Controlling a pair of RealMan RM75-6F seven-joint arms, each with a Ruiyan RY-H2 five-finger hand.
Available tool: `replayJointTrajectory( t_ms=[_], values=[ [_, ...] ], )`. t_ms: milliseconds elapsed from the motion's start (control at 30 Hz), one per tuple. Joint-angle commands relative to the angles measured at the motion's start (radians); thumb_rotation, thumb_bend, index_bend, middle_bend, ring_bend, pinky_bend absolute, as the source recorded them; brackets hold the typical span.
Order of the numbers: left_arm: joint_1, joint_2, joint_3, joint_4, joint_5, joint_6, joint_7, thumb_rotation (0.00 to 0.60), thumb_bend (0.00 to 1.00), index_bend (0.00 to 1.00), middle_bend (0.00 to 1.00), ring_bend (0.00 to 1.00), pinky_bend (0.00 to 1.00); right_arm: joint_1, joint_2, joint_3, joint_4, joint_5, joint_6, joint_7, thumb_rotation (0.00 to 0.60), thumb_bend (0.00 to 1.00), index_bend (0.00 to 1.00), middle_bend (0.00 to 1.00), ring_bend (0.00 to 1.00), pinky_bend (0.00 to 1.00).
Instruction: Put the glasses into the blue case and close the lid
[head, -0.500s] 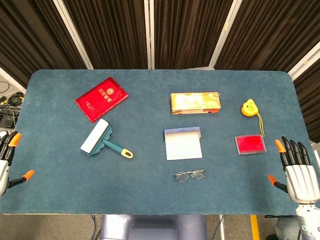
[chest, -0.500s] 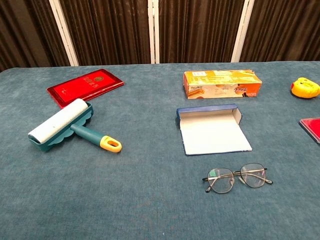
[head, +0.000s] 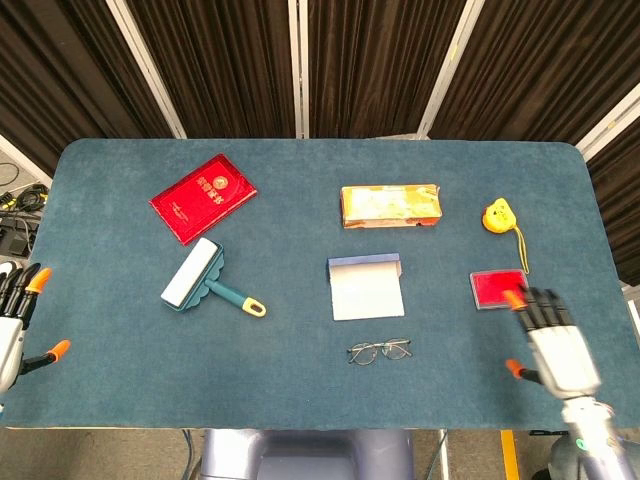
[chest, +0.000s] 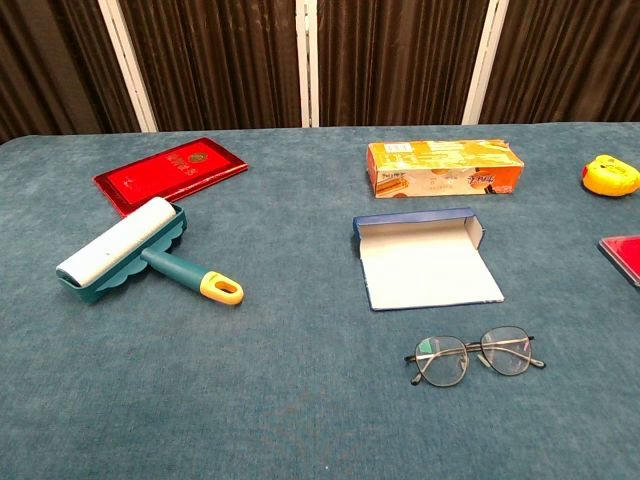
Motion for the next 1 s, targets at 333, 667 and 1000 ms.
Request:
replayJointTrajectory(
  t_ms=[333, 667, 1000],
  values=[
    [-0.015, -0.012, -0.016, -0.002, -0.057, -0.046, 0.063, 0.6, 0.0, 0.0, 0.0, 0.0, 0.0, 0.293, -0.136, 0.047, -0.07, 0.113, -0.423, -0.169, 0.6, 0.16, 0.38, 0.0, 0.0, 0.0],
    [-0.017, -0.016, -0.022, 0.012, -0.077, -0.057, 0.059, 0.6, 0.0, 0.0, 0.0, 0.0, 0.0, 0.35, -0.232, 0.063, -0.072, 0.235, -0.469, -0.262, 0.6, 0.17, 0.45, 0.0, 0.0, 0.0],
    [-0.02, -0.022, -0.017, 0.011, -0.075, -0.064, 0.074, 0.6, 0.0, 0.0, 0.0, 0.0, 0.0, 0.399, -0.304, 0.064, -0.051, 0.337, -0.475, -0.38, 0.6, 0.2, 0.46, 0.0, 0.0, 0.0]
  ],
)
